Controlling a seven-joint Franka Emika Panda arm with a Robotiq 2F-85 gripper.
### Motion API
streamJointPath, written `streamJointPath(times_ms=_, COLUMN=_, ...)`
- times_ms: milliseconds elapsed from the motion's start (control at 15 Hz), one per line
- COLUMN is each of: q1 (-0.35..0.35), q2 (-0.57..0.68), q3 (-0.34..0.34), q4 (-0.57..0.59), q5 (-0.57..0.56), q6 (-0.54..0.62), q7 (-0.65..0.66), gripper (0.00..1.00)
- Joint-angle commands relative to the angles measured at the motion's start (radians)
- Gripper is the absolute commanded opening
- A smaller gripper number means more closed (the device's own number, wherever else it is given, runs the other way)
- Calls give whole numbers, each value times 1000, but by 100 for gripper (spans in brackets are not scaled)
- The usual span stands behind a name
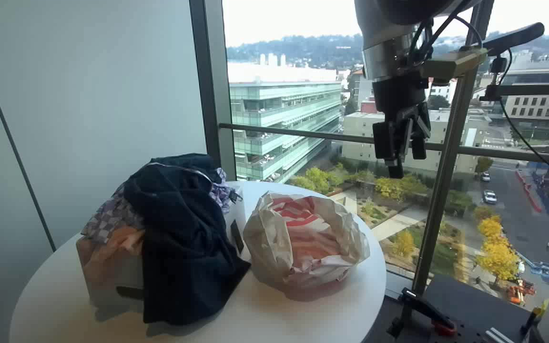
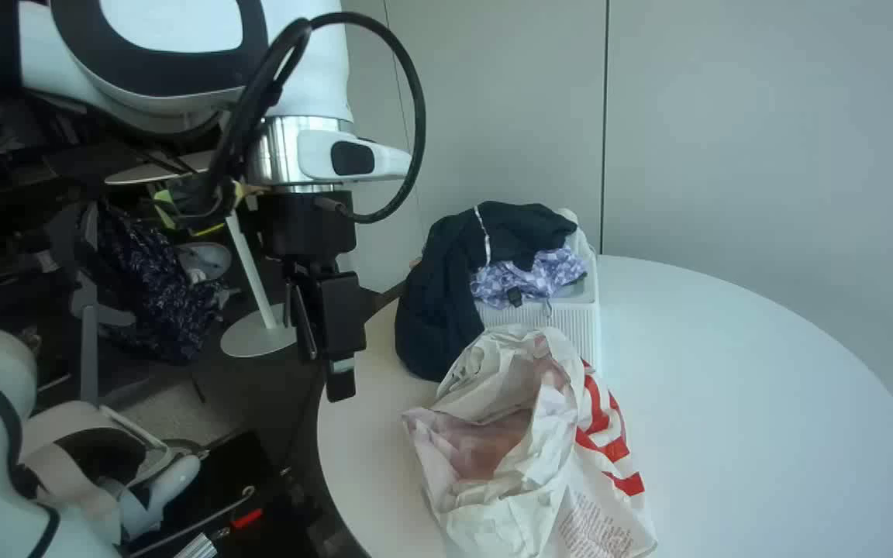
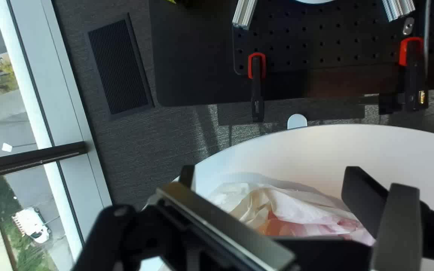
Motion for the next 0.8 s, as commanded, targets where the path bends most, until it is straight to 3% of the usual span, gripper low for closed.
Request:
streamJointPath(times_ms=0, q1=14, q2=0, q3=-12, q4=3, q5=-7, q6=-3, q7=8, gripper=100)
streamJointPath(times_ms=667, q1=14, q2=0, q3=-12, q4=5, q5=-7, q6=-3, q7=8, gripper=100)
streamJointPath(times_ms=733, q1=34, q2=44, q3=9, q4=19, q5=21, q6=16, q7=35, gripper=100)
